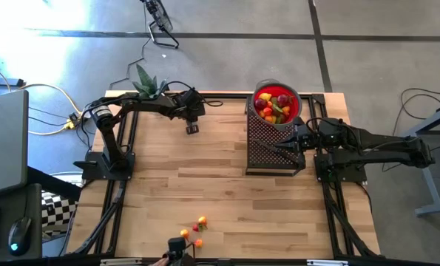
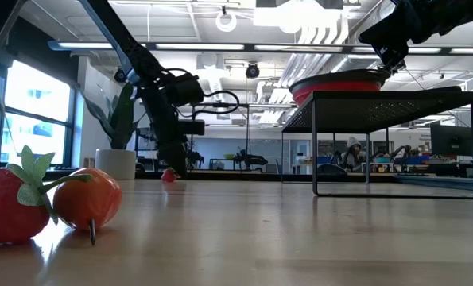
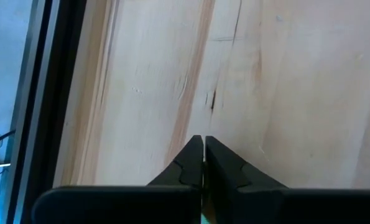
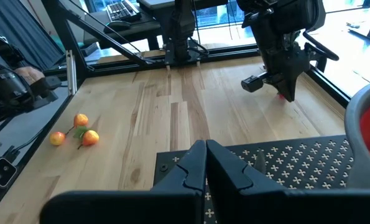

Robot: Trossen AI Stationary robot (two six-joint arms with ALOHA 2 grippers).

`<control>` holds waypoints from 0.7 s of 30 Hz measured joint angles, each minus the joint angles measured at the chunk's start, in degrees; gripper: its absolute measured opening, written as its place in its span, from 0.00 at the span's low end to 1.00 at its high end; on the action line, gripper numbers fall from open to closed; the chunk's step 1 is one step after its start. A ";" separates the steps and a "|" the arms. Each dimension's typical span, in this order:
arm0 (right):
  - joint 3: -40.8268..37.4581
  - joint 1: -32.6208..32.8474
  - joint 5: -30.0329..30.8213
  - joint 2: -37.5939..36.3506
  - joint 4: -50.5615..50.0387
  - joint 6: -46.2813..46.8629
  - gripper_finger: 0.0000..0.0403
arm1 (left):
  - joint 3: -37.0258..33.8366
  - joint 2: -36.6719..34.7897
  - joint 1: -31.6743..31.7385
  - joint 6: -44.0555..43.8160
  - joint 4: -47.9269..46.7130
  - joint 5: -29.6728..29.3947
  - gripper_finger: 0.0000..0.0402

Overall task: Pick & Place Fruit
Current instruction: Put the strawberry into the strainer bowl on the shelf

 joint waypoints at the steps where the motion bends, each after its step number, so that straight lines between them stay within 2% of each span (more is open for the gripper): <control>1: 0.01 -0.01 0.00 0.00 -0.02 0.00 0.01 | 0.00 0.00 0.00 -0.01 0.00 0.40 0.01; 12: 0.01 0.00 0.00 0.00 -0.02 0.00 0.01 | 0.46 0.00 -0.02 -1.09 -0.22 2.00 0.00; 17: 0.01 0.00 -0.07 0.00 0.00 0.00 0.01 | 3.25 0.00 -0.03 -1.58 -1.08 2.30 0.00; 21: 0.01 0.00 -0.13 0.00 -0.02 0.00 0.01 | 7.29 0.00 -0.04 -2.86 -4.01 5.16 0.00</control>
